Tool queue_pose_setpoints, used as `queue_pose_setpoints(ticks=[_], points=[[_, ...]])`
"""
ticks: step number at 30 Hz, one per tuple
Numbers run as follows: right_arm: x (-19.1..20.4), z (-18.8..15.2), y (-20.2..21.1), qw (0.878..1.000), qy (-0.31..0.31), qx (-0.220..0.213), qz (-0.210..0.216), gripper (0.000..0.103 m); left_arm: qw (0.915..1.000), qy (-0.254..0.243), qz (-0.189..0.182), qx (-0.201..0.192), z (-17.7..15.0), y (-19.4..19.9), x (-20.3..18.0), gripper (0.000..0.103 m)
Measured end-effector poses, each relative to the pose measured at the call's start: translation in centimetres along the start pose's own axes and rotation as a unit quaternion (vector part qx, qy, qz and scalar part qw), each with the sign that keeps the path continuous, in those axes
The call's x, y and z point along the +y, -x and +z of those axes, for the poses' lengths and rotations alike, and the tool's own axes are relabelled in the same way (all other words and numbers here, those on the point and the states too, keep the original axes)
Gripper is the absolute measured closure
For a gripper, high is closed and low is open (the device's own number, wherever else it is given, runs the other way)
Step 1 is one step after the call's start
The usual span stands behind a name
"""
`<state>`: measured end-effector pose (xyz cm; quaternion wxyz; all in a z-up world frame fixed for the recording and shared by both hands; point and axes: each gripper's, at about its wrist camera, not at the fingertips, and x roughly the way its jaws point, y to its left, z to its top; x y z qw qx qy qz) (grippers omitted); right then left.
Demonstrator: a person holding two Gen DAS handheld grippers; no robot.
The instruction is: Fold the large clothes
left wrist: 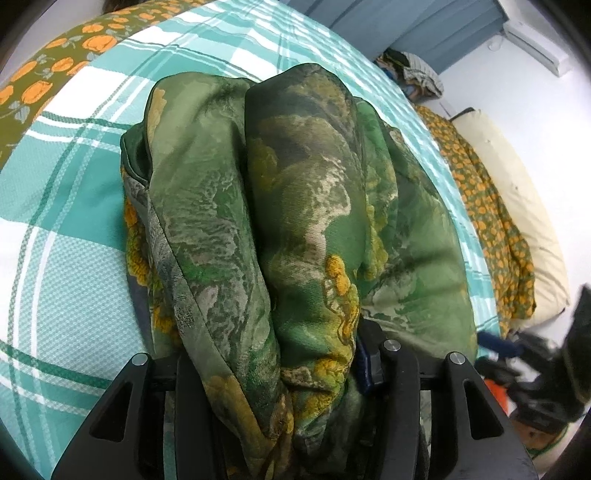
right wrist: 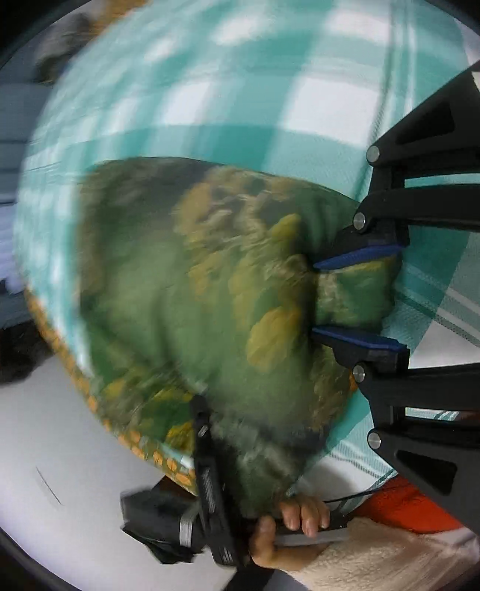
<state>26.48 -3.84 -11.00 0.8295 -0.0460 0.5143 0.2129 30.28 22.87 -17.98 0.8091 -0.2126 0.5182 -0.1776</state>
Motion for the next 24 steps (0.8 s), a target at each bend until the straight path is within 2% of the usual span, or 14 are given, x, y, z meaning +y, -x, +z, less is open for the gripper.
queue_pose_setpoints(ticks=[2,4,5,6,7,8,10,13,16,18,20,24], points=[[1.3,1.5,0.3,0.999,0.024,-0.022,0.014,0.069,1.0000,0.007,-0.006,-0.001,0.1,0.5,-0.1,0.047],[2.3,3.5,-1.5,0.998,0.028,-0.033,0.053,0.069,0.9997,0.016,-0.017,0.002,0.3,1.9,-0.2,0.039],[2.5,3.5,-2.3,0.997,0.029,-0.031,0.066,0.069,0.9997,0.020,-0.016,0.002,0.3,2.8,-0.1,0.034],[3.1,4.1,-4.2,0.996,0.034,-0.017,0.085,0.069,0.9997,0.022,-0.009,-0.001,0.2,3.8,0.1,0.034],[3.5,4.4,-5.1,0.996,0.036,-0.014,0.085,0.069,0.9997,0.020,0.006,-0.014,0.1,5.6,0.5,0.031],[4.0,4.7,-6.0,0.996,0.041,-0.017,0.079,0.069,0.9993,0.020,0.017,-0.027,-0.1,6.9,1.1,0.024],[4.6,5.2,-6.4,0.996,0.047,-0.023,0.073,0.069,0.9968,0.044,0.026,-0.062,-0.8,9.8,3.4,0.018],[4.9,5.9,-5.3,0.995,0.034,-0.045,0.085,0.068,0.9908,0.100,0.020,-0.089,-1.9,11.8,7.7,0.018],[6.3,6.3,-5.0,0.992,0.061,-0.063,0.093,0.068,0.9875,0.132,0.010,-0.085,-2.5,10.6,9.7,0.018],[7.2,6.3,-7.3,0.993,0.076,-0.031,0.079,0.068,0.9857,0.144,-0.021,-0.084,-2.4,9.1,9.8,0.018],[6.7,5.9,-9.2,0.994,0.065,-0.015,0.086,0.068,0.9830,0.156,-0.052,-0.081,-1.8,7.4,9.8,0.017],[6.2,5.6,-9.2,0.994,0.048,-0.017,0.098,0.069,0.9804,0.166,-0.078,-0.072,-0.5,4.6,9.9,0.015]])
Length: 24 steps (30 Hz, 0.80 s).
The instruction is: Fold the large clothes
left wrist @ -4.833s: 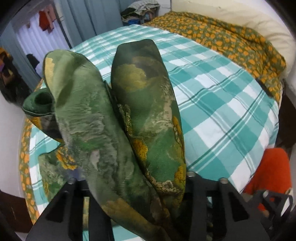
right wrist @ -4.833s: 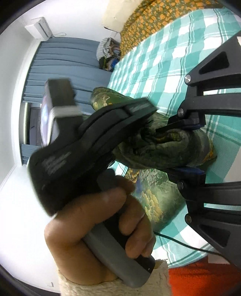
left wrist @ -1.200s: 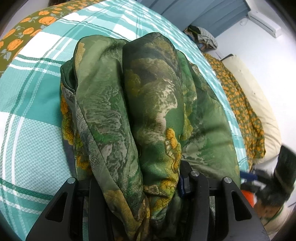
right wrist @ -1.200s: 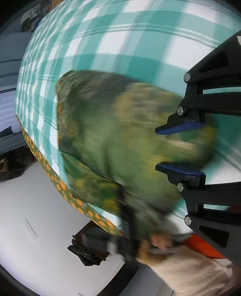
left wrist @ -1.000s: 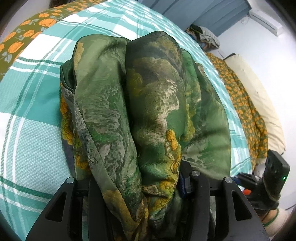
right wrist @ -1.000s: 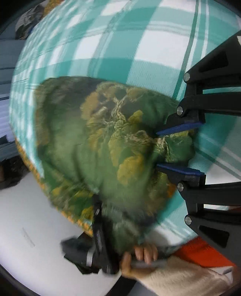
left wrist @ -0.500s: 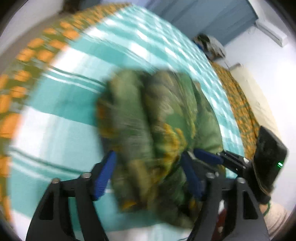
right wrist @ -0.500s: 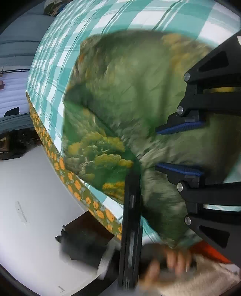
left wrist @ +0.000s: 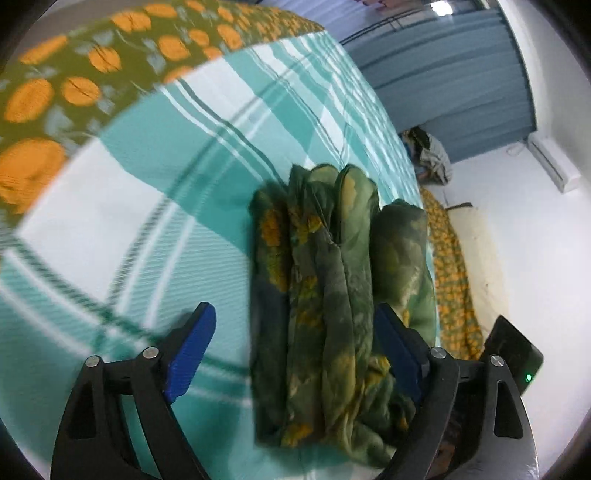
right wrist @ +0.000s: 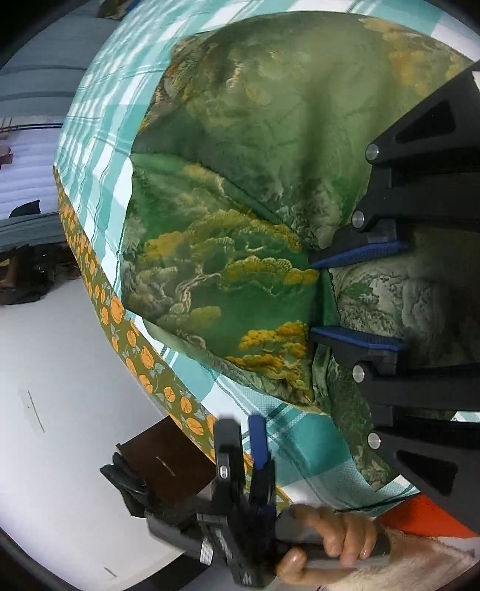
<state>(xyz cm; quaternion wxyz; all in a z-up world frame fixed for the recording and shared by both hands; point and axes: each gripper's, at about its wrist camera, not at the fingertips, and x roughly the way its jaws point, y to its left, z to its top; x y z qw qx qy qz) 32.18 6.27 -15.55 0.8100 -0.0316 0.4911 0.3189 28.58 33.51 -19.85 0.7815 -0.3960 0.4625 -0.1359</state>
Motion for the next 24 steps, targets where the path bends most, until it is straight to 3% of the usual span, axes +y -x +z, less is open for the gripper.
queue_pose_setpoints(ticks=[6,10,13,17,21,24], points=[[0.2,-0.3,-0.1,1.000,0.004,-0.008,-0.013,0.070,0.9949,0.011,-0.093,0.038,0.6,-3.6,-0.5,0.007],[0.3,-0.3,-0.3,1.000,-0.001,-0.006,-0.015,0.070,0.9919,0.008,-0.119,0.043,0.9,-4.8,-1.6,0.002],[0.4,-0.4,-0.2,1.000,-0.003,-0.009,-0.016,0.070,0.9938,-0.051,-0.082,0.055,0.8,-5.3,-4.4,0.002],[0.6,-0.6,-0.3,1.000,0.001,-0.012,-0.028,0.071,0.9888,-0.120,0.009,0.089,1.0,-7.7,-7.9,0.002],[1.3,-0.9,-0.3,0.999,0.012,-0.019,-0.046,0.071,0.9815,-0.122,0.090,0.116,1.8,-9.9,-8.6,0.005],[1.6,-1.0,0.1,0.998,0.018,-0.019,-0.053,0.071,0.9786,-0.118,0.113,0.125,2.1,-10.8,-8.9,0.007]])
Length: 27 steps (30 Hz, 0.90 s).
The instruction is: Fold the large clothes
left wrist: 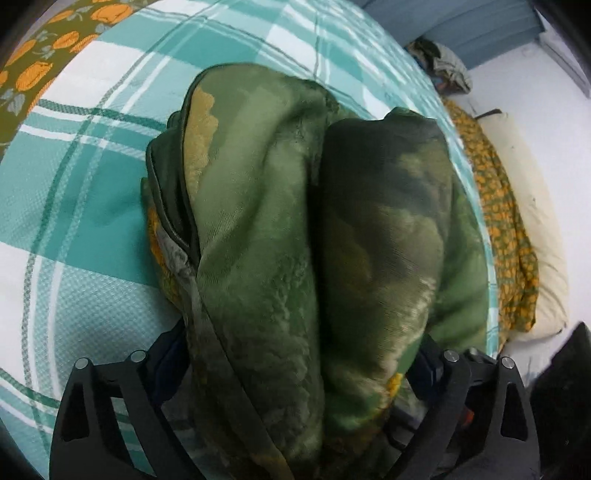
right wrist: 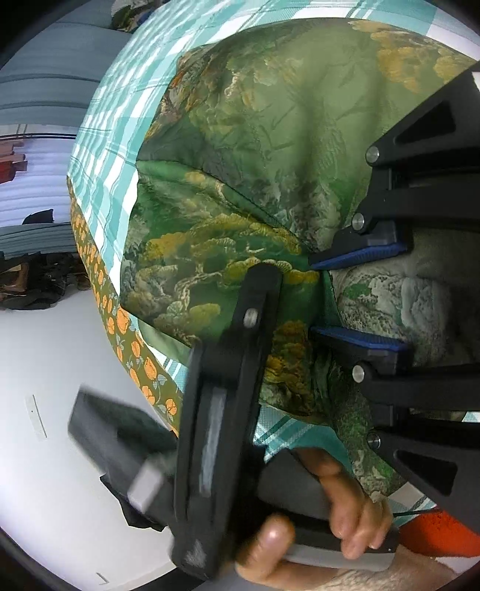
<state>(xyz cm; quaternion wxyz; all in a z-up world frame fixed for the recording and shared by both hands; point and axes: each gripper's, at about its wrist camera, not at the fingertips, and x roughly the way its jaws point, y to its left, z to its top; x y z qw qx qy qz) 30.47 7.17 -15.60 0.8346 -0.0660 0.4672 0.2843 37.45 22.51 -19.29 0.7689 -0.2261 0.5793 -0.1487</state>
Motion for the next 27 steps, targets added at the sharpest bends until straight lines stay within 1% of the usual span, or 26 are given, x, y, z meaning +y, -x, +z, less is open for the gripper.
queue_pose_setpoints(ticks=[2,4,5,6,7,8,9,11,12,13,14,15,17,18,21,23,24,25,26,27], points=[[0.1,0.2,0.7,1.000,0.002,0.004,-0.004,0.071,1.0000,-0.005,0.008,-0.001,0.2,-0.1,-0.4,0.010],[-0.3,0.4,2.0,1.000,-0.010,0.015,0.000,0.070,0.9999,-0.009,0.013,-0.002,0.1,-0.2,-0.6,0.012],[-0.9,0.3,3.2,0.999,-0.026,0.017,0.008,0.067,0.9998,-0.013,0.015,-0.003,0.1,-0.3,-0.7,0.014],[-1.7,0.2,4.3,0.999,-0.042,0.015,0.017,0.054,0.9998,-0.015,0.015,-0.004,-0.4,0.0,-0.7,0.014],[-2.5,0.0,5.4,0.998,-0.057,0.010,0.018,0.044,0.9998,-0.016,0.014,-0.004,-0.5,0.0,-0.7,0.015],[-3.4,-0.3,6.7,0.997,-0.071,0.001,0.014,0.029,0.9997,-0.020,0.014,-0.004,-0.8,0.1,-0.6,0.015],[-4.7,-0.7,8.5,0.996,-0.084,-0.018,0.003,0.025,0.9997,-0.021,0.014,-0.004,-0.7,0.0,-0.6,0.015],[-7.1,-1.6,10.8,0.995,-0.092,-0.040,-0.022,0.024,0.9996,-0.025,0.014,-0.005,-0.9,0.1,-0.5,0.015],[-9.4,-2.5,11.8,0.994,-0.093,-0.049,-0.026,0.024,0.9996,-0.025,0.014,-0.004,-0.9,0.1,-0.4,0.015],[-11.0,-3.0,11.9,0.993,-0.103,-0.047,-0.017,0.024,0.9996,-0.025,0.014,-0.004,-0.9,0.0,-0.5,0.014],[-12.9,-3.7,11.8,0.991,-0.125,-0.041,0.004,0.024,0.9996,-0.026,0.014,-0.004,-1.5,0.7,0.3,0.014],[-16.0,-4.8,11.1,0.982,-0.181,-0.029,0.047,0.024,0.9995,-0.027,0.014,-0.004,-1.4,0.5,0.3,0.014],[-19.2,-6.3,9.9,0.966,-0.244,-0.018,0.086,0.024,0.9995,-0.029,0.015,-0.005,-1.4,0.4,0.3,0.013],[-20.8,-7.1,8.8,0.956,-0.270,-0.014,0.113,0.024,0.9995,-0.029,0.014,-0.005,-1.6,0.3,0.3,0.013],[-22.9,-8.2,6.2,0.937,-0.304,-0.022,0.171,0.024,0.9995,-0.029,0.012,-0.003,-1.6,0.1,0.2,0.011],[-23.5,-8.3,4.5,0.924,-0.319,-0.019,0.212,0.024,0.9997,-0.025,0.006,0.000,-1.7,-0.2,0.7,0.006],[-23.8,-8.4,3.5,0.915,-0.329,-0.014,0.234,0.024,0.9998,-0.022,0.004,0.001,-1.7,-0.3,1.0,0.004],[-24.2,-8.5,2.4,0.905,-0.342,-0.006,0.252,0.021,0.9999,-0.015,-0.006,0.003,-1.6,-0.6,1.3,0.001],[-24.5,-8.7,1.9,0.900,-0.350,-0.001,0.261,0.016,0.9998,-0.011,-0.014,0.003,-1.6,-0.8,1.5,0.001],[-24.8,-8.8,1.4,0.894,-0.358,0.004,0.270,0.014,0.9997,-0.009,-0.023,0.004,-1.6,-0.9,1.8,0.001]])
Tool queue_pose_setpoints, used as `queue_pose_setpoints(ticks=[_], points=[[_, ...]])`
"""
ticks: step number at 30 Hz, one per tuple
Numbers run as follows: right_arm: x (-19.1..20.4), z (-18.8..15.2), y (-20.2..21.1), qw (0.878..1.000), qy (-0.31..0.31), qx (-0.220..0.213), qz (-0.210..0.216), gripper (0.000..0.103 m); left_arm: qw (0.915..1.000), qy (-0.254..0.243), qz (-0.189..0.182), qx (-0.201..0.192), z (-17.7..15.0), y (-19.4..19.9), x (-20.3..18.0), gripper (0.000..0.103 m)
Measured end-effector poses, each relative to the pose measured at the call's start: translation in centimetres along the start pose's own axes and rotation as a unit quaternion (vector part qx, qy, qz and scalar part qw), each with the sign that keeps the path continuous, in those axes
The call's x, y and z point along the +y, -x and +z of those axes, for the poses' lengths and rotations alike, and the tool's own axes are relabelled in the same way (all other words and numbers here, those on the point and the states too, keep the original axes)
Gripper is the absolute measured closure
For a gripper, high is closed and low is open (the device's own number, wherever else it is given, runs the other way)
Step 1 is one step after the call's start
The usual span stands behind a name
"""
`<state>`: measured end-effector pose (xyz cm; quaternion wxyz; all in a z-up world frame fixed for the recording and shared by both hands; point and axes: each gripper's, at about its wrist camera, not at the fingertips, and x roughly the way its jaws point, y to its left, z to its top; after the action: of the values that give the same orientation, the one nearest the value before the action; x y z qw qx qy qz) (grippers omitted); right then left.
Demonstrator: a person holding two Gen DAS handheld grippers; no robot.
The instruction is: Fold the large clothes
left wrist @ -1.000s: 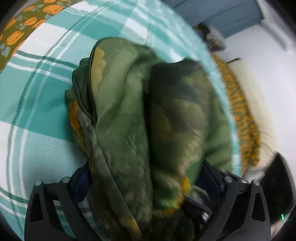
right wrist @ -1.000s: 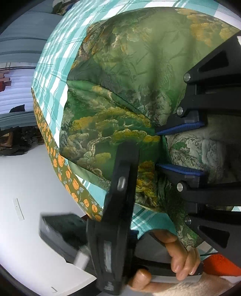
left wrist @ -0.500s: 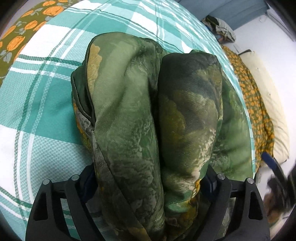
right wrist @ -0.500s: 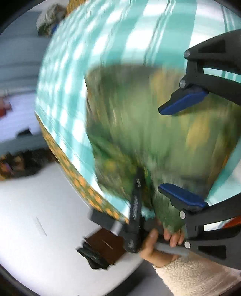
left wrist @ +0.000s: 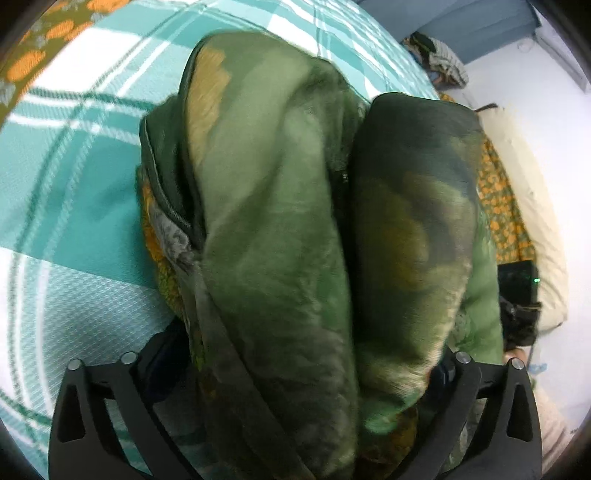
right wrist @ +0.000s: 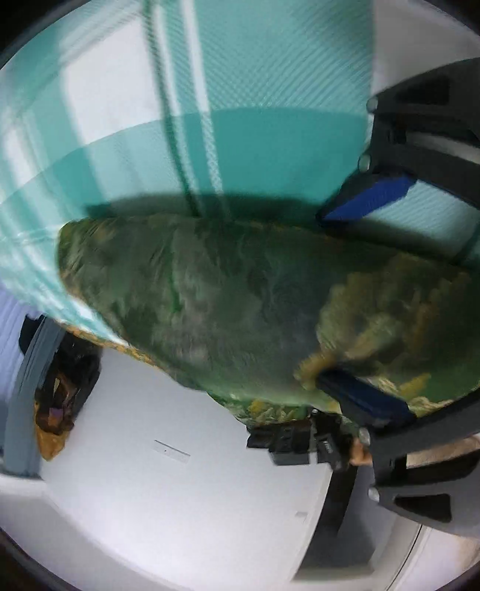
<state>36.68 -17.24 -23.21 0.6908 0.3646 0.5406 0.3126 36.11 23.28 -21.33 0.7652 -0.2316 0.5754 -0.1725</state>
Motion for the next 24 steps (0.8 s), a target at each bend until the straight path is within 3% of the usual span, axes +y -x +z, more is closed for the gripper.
queue_pose_setpoints(ticks=[4,5,7,10,17,24], points=[[0.1,0.7,-0.3,1.000,-0.014,0.015,-0.002,0.014,0.9998,0.012,-0.017,0.002,0.1,-0.3,0.4,0.003],[0.7,1.0,-0.6,1.000,-0.013,0.013,0.000,0.030,0.9997,0.014,-0.018,0.000,0.1,-0.2,0.2,0.021],[2.2,1.5,-0.8,0.999,0.015,0.007,-0.034,0.038,0.9995,0.025,-0.016,-0.011,0.1,0.8,-0.5,0.040],[5.5,0.4,0.2,0.994,0.084,-0.005,-0.071,0.049,0.9996,0.010,-0.005,-0.025,-0.5,2.8,-2.1,0.054],[10.6,0.7,3.5,0.984,0.159,-0.041,-0.067,0.051,0.9972,-0.028,-0.012,-0.068,1.3,7.0,-5.8,0.055],[10.7,7.9,5.1,0.982,0.160,-0.079,-0.053,0.051,0.9954,-0.045,-0.004,-0.084,7.7,6.0,-8.2,0.055]])
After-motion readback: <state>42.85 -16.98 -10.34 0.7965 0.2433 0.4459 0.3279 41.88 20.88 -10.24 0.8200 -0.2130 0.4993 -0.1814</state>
